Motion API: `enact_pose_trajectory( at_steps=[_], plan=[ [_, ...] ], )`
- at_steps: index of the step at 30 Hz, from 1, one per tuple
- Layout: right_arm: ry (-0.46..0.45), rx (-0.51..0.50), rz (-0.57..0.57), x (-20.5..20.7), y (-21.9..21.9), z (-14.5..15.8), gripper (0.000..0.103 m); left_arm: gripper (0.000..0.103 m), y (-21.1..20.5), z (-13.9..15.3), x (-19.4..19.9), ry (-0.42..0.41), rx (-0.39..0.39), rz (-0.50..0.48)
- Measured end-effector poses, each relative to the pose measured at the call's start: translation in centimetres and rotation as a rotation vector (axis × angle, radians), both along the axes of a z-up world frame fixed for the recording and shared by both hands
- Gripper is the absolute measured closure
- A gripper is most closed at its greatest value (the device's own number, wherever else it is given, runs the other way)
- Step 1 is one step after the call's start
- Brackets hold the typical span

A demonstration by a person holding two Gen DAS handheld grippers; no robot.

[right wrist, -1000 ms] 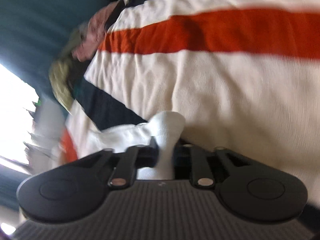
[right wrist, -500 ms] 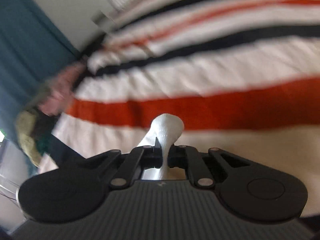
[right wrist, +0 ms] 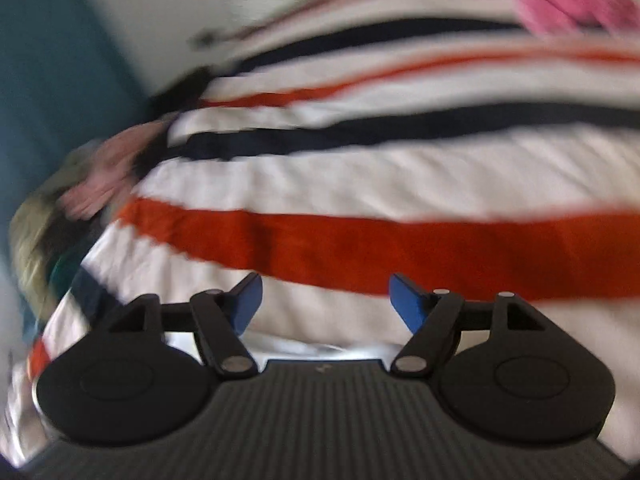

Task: Fold clothes

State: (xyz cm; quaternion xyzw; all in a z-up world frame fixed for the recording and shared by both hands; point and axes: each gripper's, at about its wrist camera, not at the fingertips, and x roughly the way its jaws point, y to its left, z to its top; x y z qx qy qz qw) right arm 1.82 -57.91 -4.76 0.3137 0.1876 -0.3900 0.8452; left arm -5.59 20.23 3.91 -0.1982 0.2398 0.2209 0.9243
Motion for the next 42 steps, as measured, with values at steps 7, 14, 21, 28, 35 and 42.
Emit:
enact_pose_trajectory(
  at_steps=[7,14,21,28,35,42],
  plan=[
    [0.031,0.045,0.342,7.6,0.9,-2.8,0.032,0.010,-7.0,-1.1,1.1,-0.056,0.017,-0.196],
    [0.193,-0.028,0.374,11.0,0.5,-6.0,0.032,0.010,-10.1,-2.9,2.9,-0.029,0.068,-0.299],
    [0.150,-0.034,0.412,10.7,0.0,-6.5,0.057,0.010,-7.2,-4.2,4.6,0.020,-0.043,-0.240],
    [0.144,-0.082,0.364,10.5,-0.2,-5.9,0.090,0.010,-7.9,-3.7,4.1,-0.002,0.001,-0.265],
    [0.132,-0.110,0.290,10.4,-0.4,-5.2,0.087,0.010,-8.7,-3.4,3.8,-0.024,0.061,-0.291],
    [0.031,-0.112,0.235,8.4,1.4,-1.5,0.025,0.010,-9.2,-2.9,3.1,-0.049,0.092,-0.312]
  ],
)
